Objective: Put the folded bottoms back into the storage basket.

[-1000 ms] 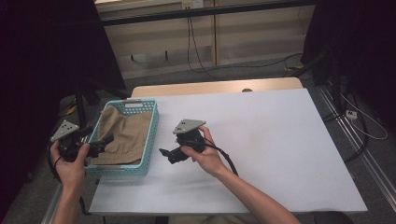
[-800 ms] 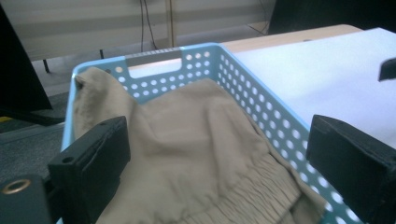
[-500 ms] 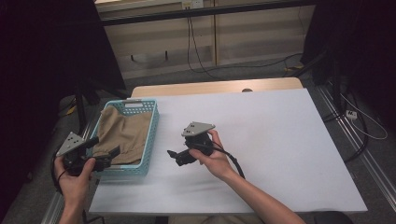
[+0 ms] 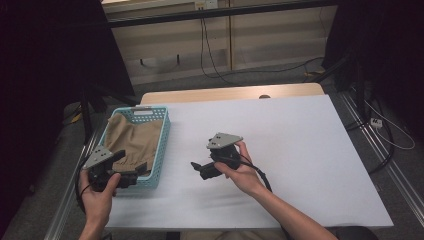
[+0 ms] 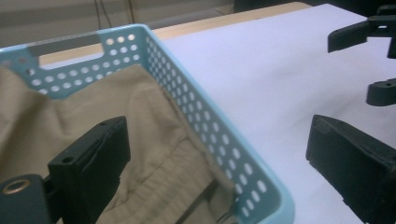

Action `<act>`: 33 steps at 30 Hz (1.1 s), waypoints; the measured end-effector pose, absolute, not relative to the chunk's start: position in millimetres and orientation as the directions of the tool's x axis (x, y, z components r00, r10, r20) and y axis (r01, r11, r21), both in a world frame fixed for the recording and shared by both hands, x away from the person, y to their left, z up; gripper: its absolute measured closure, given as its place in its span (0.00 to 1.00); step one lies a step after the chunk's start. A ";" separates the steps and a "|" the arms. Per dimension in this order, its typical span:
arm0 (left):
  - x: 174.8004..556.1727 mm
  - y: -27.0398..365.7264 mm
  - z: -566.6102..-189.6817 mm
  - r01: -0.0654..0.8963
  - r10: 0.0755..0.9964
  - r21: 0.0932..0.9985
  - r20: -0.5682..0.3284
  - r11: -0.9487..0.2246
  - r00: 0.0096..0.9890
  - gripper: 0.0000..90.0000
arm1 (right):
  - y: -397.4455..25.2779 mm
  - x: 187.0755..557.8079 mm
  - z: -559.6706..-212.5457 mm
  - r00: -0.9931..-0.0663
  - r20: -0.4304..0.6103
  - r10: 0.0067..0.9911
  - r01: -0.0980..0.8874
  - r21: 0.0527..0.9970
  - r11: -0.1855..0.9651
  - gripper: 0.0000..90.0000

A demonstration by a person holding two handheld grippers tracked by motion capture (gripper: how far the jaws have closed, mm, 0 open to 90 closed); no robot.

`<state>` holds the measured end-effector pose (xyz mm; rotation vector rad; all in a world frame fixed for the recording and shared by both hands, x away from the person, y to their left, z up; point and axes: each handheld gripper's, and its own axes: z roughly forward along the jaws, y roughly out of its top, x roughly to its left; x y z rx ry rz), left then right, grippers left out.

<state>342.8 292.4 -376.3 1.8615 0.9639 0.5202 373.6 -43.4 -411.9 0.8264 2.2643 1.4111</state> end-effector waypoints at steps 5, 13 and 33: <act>345.7 279.1 -378.7 0.387 0.786 0.886 -0.043 -0.256 0.617 0.07 | -55.0 373.6 -409.2 -0.757 0.021 0.653 0.301 0.898 0.319 0.06; 351.6 262.4 -381.0 0.403 0.768 0.880 -0.071 -0.252 0.636 0.07 | -68.2 371.9 -408.2 -0.726 0.006 0.688 0.311 0.895 0.321 0.06; 358.7 203.4 -396.6 0.347 0.707 0.884 -0.025 -0.314 0.706 0.09 | -112.4 354.8 -413.7 -0.672 0.017 0.741 0.343 0.893 0.291 0.05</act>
